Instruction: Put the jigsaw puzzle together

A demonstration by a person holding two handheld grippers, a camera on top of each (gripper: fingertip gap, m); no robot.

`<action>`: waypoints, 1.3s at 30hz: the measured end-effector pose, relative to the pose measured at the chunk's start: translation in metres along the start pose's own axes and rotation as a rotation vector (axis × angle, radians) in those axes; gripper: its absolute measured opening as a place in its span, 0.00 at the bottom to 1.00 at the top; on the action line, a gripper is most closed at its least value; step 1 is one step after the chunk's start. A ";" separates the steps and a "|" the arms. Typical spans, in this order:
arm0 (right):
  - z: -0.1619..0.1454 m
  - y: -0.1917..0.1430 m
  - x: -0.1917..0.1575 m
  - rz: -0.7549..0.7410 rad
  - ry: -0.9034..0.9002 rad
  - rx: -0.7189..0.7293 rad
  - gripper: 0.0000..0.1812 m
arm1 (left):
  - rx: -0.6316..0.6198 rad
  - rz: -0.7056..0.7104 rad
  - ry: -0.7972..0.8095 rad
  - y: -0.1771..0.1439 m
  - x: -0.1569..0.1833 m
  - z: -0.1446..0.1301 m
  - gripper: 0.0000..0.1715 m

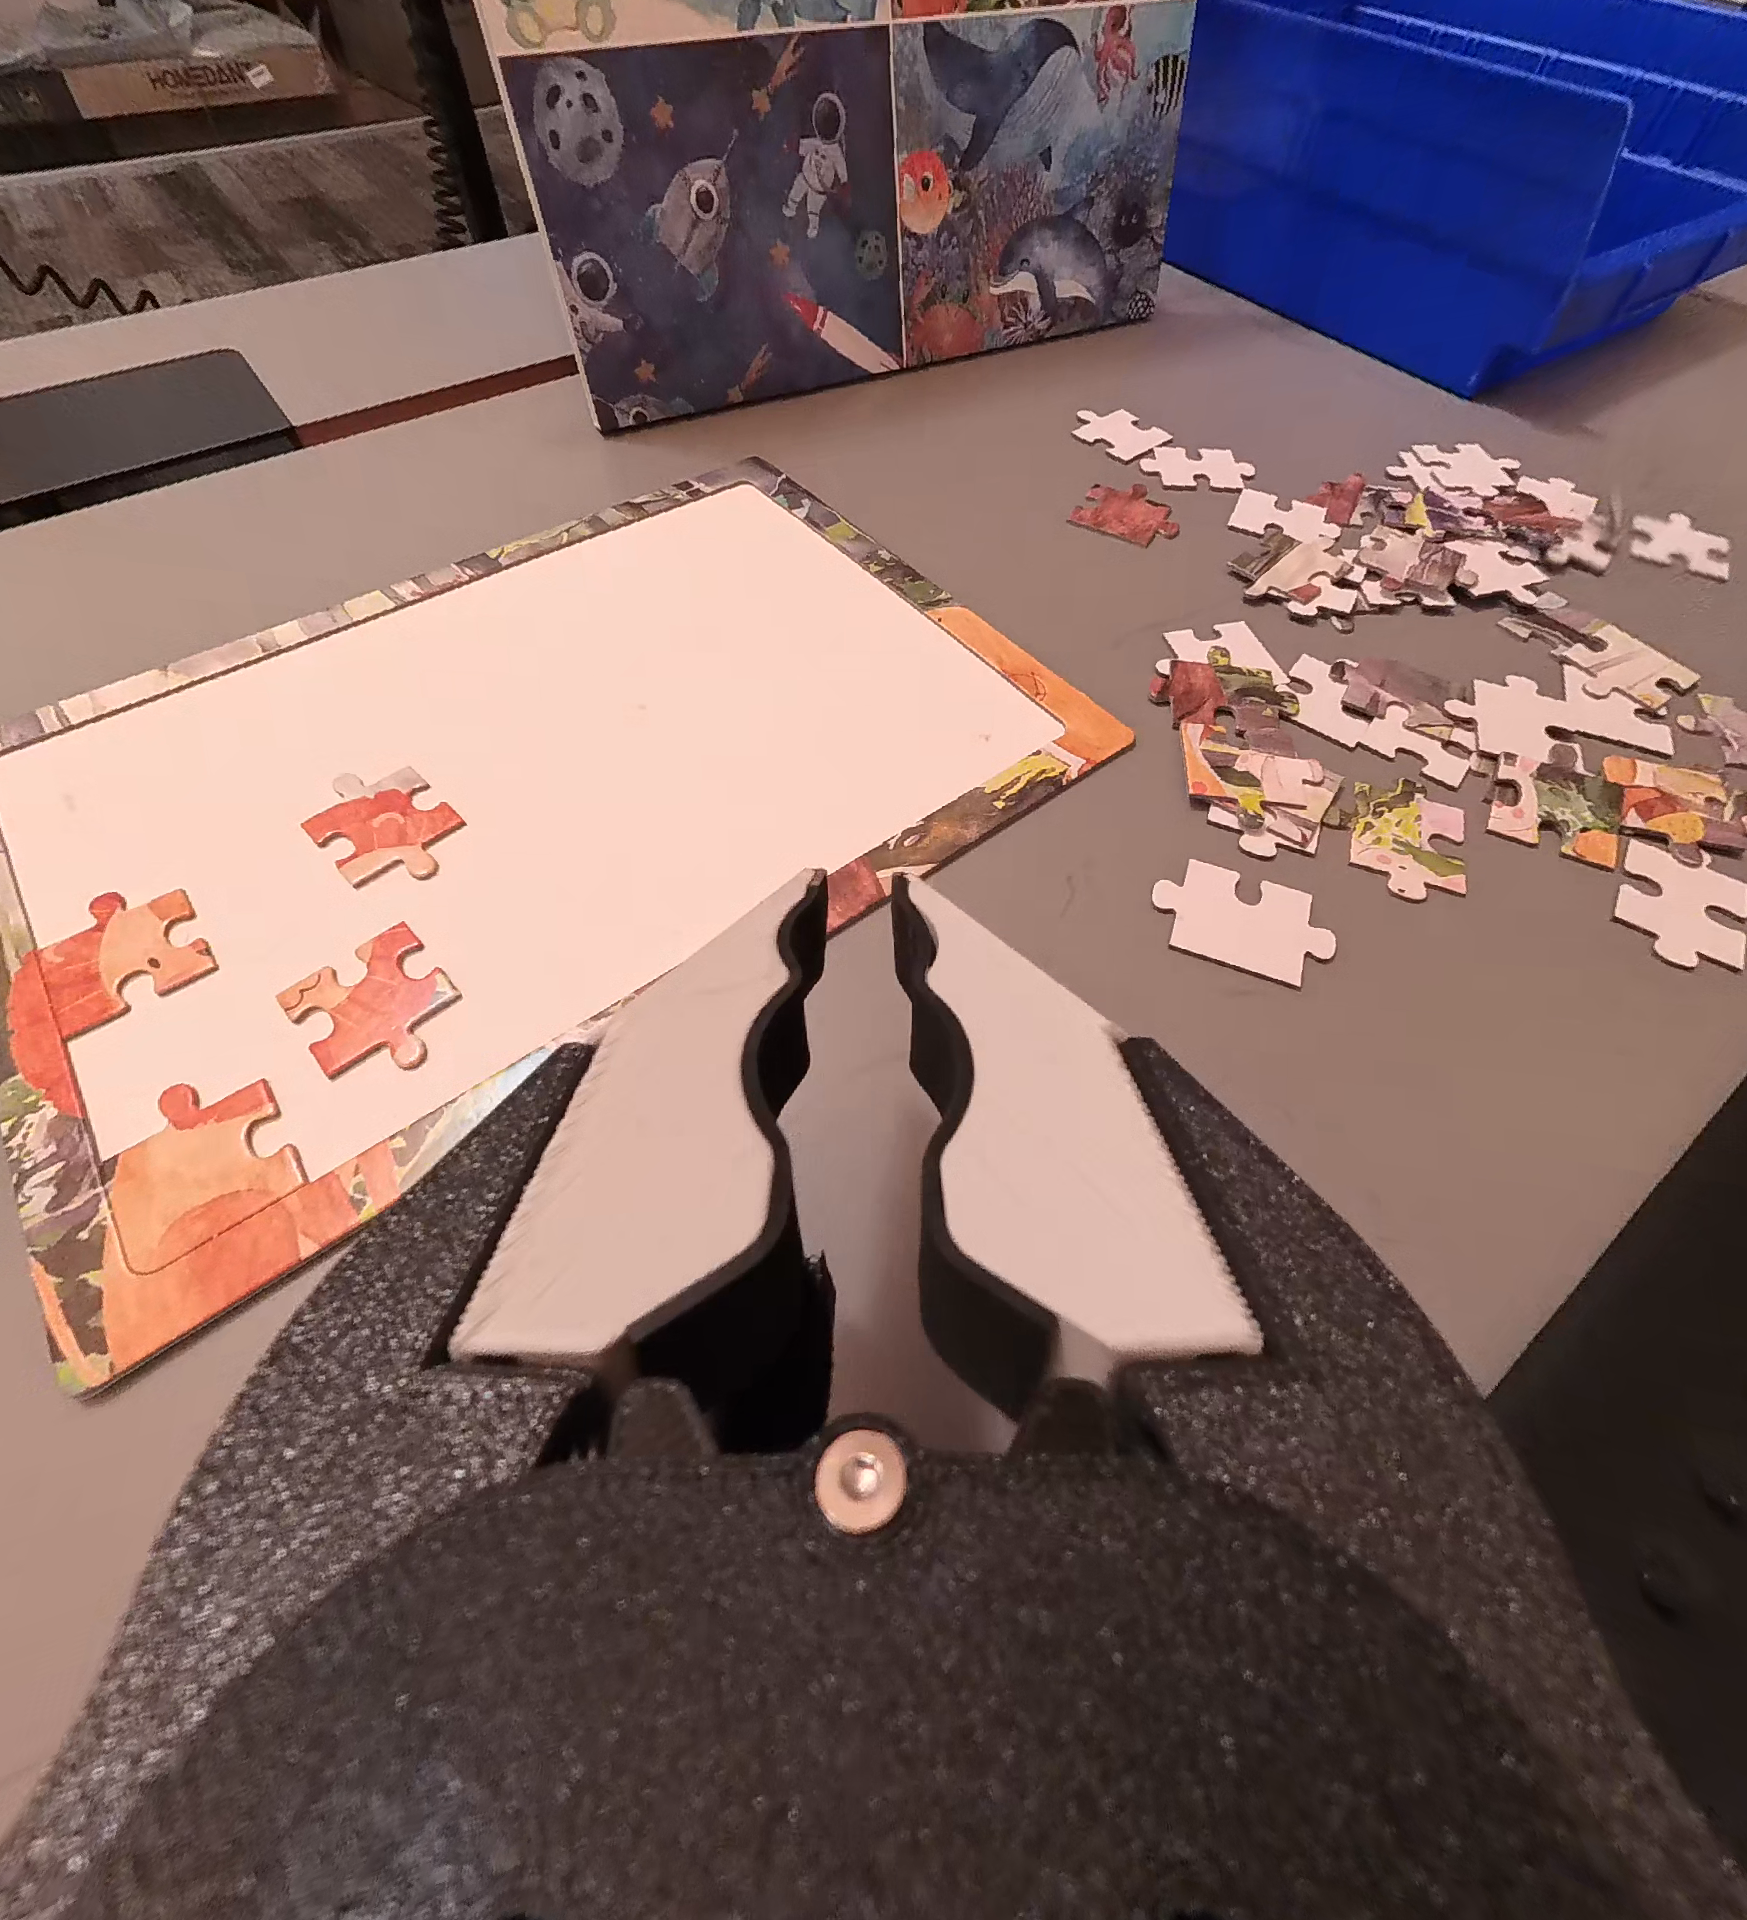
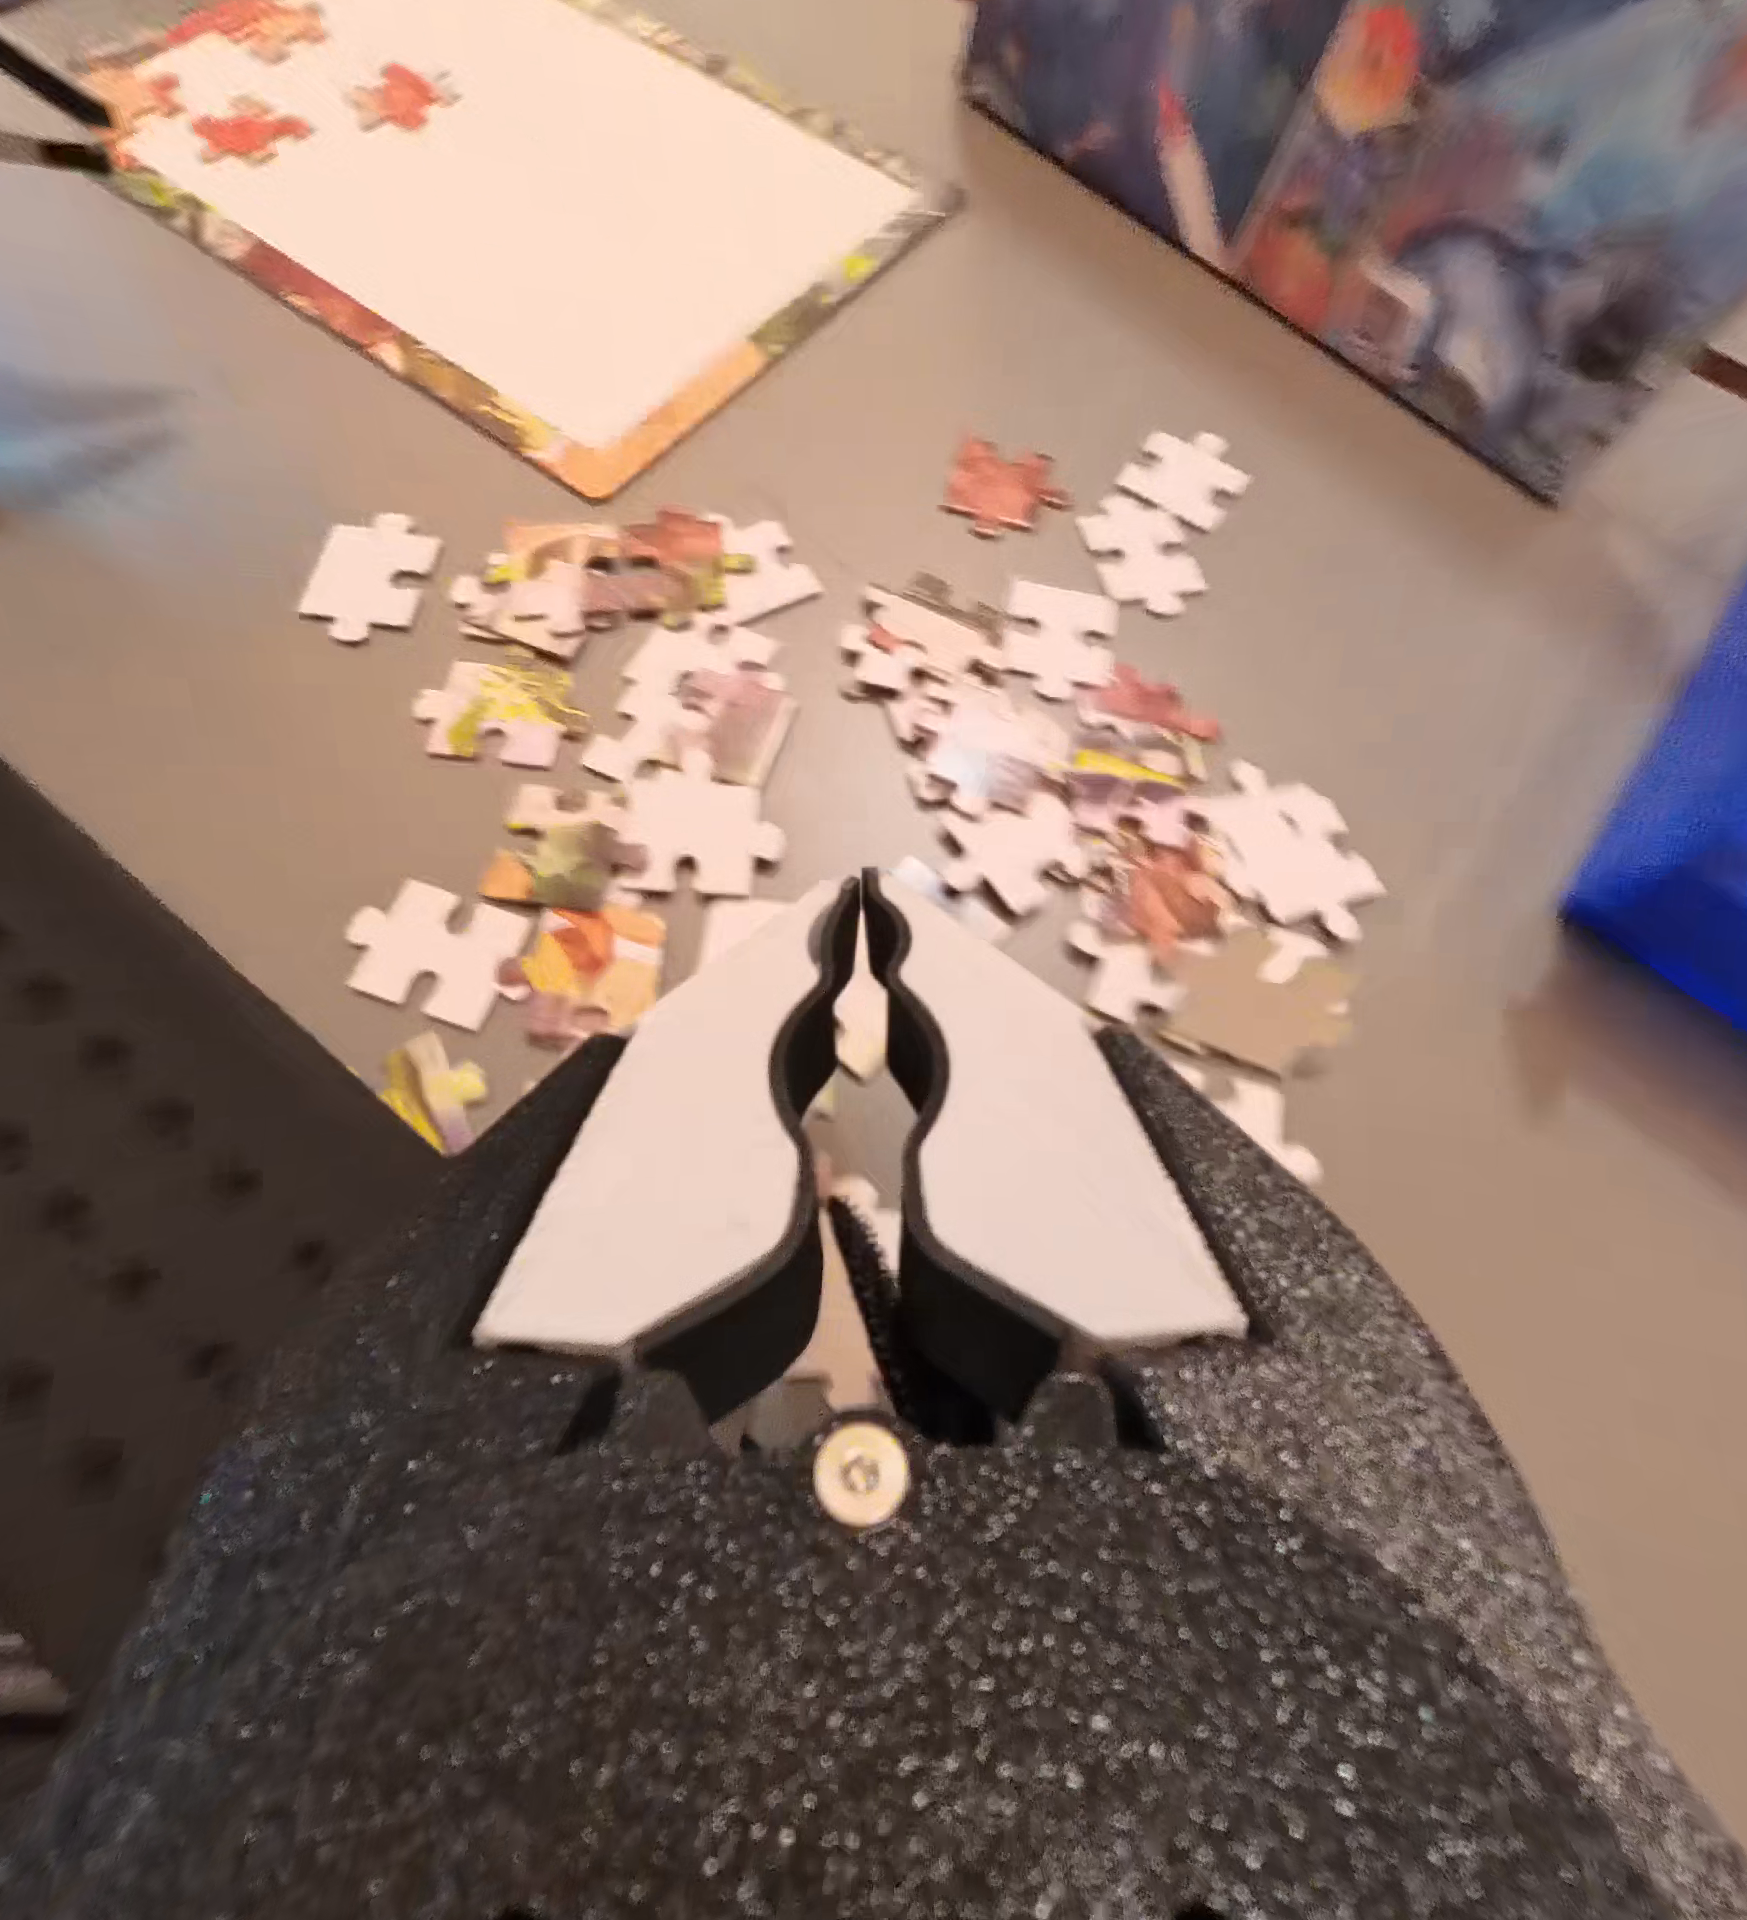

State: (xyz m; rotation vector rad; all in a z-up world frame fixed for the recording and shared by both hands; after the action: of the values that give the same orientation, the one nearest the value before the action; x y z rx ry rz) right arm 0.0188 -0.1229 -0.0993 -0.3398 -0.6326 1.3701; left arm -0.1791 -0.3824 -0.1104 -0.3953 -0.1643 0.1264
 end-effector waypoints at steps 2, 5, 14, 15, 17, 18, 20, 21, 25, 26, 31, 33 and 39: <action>0.004 0.015 -0.019 0.010 -0.088 -0.047 0.02 | -0.009 0.003 0.008 0.001 0.001 -0.001 0.07; 0.016 0.029 -0.022 0.022 -0.102 -0.062 0.05 | -0.010 0.010 0.020 0.000 0.001 -0.001 0.07; 0.043 0.126 -0.059 0.411 -0.270 -0.261 0.29 | -0.035 0.018 0.061 0.003 0.004 -0.003 0.07; 0.048 0.129 -0.055 0.393 -0.282 -0.230 0.24 | -0.032 0.019 0.063 0.002 0.005 -0.003 0.07; 0.052 0.122 -0.052 0.423 -0.290 -0.174 0.21 | -0.026 0.017 0.060 0.001 0.004 -0.002 0.07; 0.054 0.120 -0.050 0.435 -0.275 -0.138 0.19 | -0.025 0.015 0.055 0.001 0.004 -0.002 0.07; 0.047 0.123 -0.051 0.448 -0.272 -0.148 0.18 | -0.027 0.004 0.045 0.003 0.004 -0.003 0.07; 0.040 0.128 -0.050 0.422 -0.306 -0.179 0.19 | -0.034 -0.002 0.040 0.004 0.004 -0.004 0.07; 0.044 0.129 -0.059 0.423 -0.331 -0.112 0.19 | -0.057 -0.009 0.046 0.007 0.005 -0.006 0.07; 0.044 0.129 -0.062 0.430 -0.333 -0.103 0.18 | -0.055 -0.008 0.052 0.006 0.005 -0.006 0.07; 0.040 0.126 -0.047 0.405 -0.318 -0.148 0.00 | -0.054 -0.007 0.050 0.006 0.005 -0.006 0.07; 0.037 0.123 -0.032 0.365 -0.276 -0.135 0.00 | -0.050 -0.006 0.051 0.006 0.005 -0.005 0.07; 0.049 0.126 -0.013 0.274 -0.227 -0.076 0.19 | -0.065 -0.005 0.065 0.008 0.006 -0.006 0.07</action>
State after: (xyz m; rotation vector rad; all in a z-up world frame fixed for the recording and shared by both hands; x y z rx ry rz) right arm -0.1123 -0.1186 -0.1354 -0.3436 -0.8515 1.6650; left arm -0.1725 -0.3767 -0.1180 -0.4630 -0.1051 0.1033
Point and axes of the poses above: each gripper's, where its closed fingertips meet, y out along the fingers, z out of its top, x = y × z across the jaws, the point moved 4 cm from there along -y, back along the fingers, and after that the axes turned 15 degrees about -z, right-handed, at the moved point
